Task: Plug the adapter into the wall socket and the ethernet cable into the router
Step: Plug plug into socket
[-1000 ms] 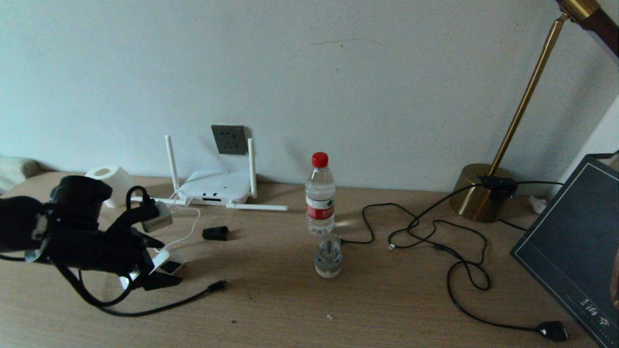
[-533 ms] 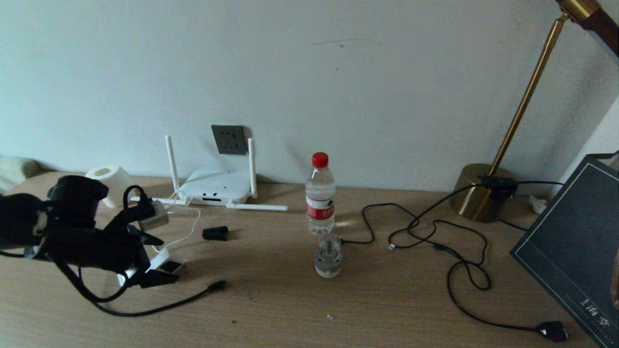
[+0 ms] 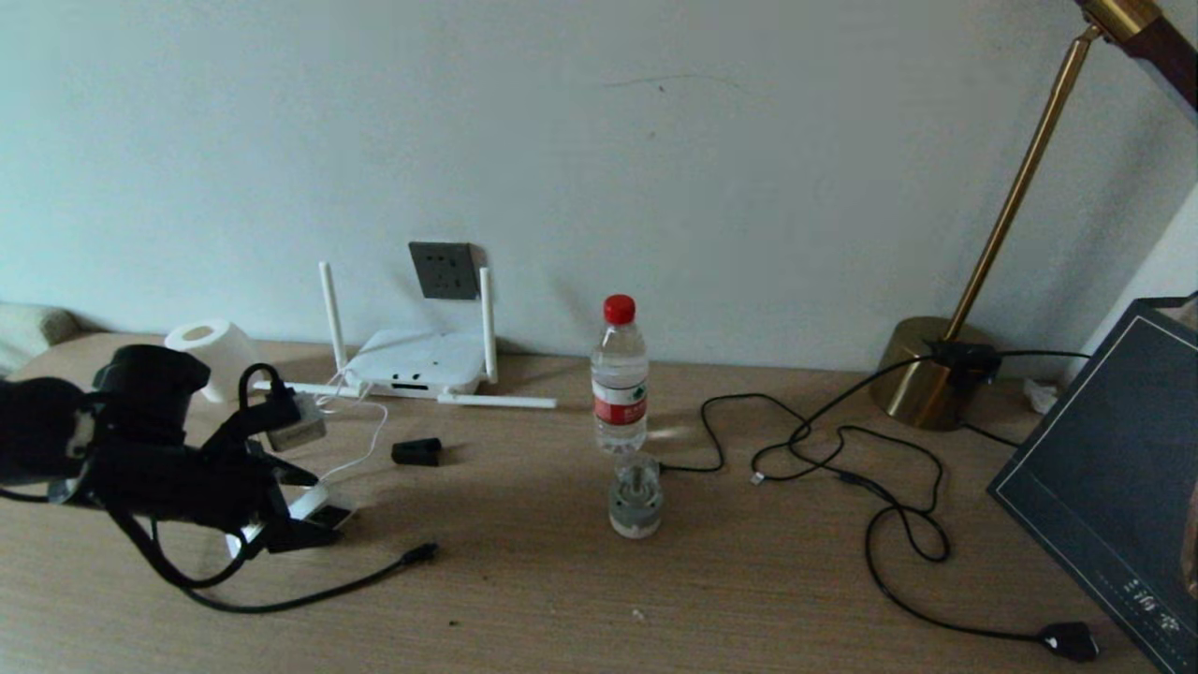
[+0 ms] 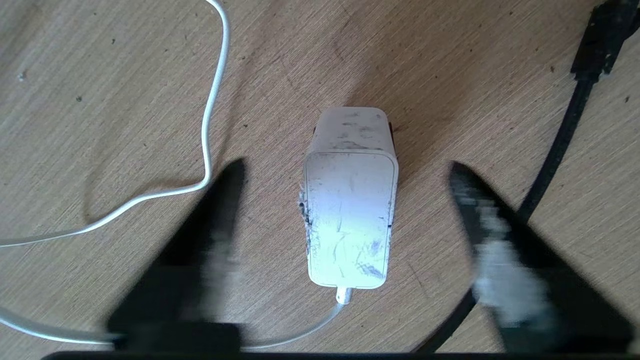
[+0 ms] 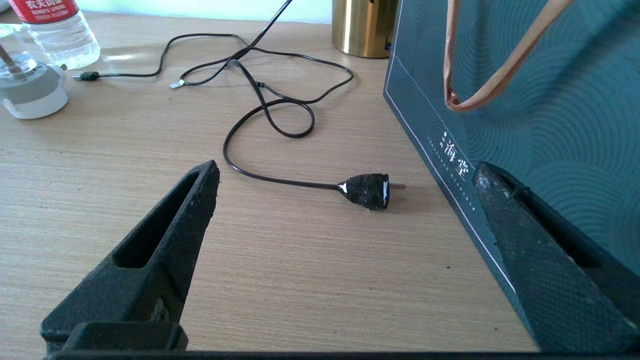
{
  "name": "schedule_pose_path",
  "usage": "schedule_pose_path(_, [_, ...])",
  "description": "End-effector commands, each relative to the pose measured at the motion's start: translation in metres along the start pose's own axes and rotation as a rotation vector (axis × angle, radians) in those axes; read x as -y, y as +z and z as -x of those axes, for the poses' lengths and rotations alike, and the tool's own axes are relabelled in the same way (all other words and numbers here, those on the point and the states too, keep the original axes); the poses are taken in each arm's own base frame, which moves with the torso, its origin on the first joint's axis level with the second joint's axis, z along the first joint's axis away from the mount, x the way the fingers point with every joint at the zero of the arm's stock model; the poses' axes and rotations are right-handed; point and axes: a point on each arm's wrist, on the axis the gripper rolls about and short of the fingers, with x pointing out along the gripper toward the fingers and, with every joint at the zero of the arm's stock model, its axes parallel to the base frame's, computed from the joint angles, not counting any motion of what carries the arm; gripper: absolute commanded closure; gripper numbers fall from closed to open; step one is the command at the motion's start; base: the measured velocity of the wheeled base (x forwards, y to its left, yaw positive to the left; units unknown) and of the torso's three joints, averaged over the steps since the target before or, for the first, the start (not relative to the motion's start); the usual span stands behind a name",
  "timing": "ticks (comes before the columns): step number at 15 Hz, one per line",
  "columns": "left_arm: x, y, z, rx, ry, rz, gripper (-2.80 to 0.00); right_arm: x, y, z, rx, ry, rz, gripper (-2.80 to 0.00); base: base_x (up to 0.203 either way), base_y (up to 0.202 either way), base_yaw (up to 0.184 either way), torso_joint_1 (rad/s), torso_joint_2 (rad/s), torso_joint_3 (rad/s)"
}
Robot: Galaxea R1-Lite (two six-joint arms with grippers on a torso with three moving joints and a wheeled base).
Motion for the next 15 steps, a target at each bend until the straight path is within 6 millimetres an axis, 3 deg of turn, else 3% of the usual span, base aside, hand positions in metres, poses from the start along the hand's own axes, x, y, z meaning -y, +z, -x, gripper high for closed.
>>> schedule_pose_path(1, [0.000, 0.000, -0.001, 0.000, -0.004, -0.004, 0.00, 0.000, 0.000, 0.000, 0.001, -0.001, 0.000, -2.80, 0.000, 0.000, 0.000, 0.000, 0.00, 0.000])
schedule_pose_path(10, [0.003, -0.002, 0.000, 0.004, -0.007, -0.018, 0.00, 0.000, 0.000, 0.000, 0.001, -0.001, 0.000, -2.80, 0.000, 0.000, 0.000, 0.000, 0.00, 0.000])
schedule_pose_path(15, [-0.012, 0.017, 0.004, 0.258, 0.059, 0.000, 0.00, 0.000, 0.000, 0.000, 0.001, 0.000, 0.000, -2.80, 0.000, 0.000, 0.000, 0.000, 0.00, 0.000])
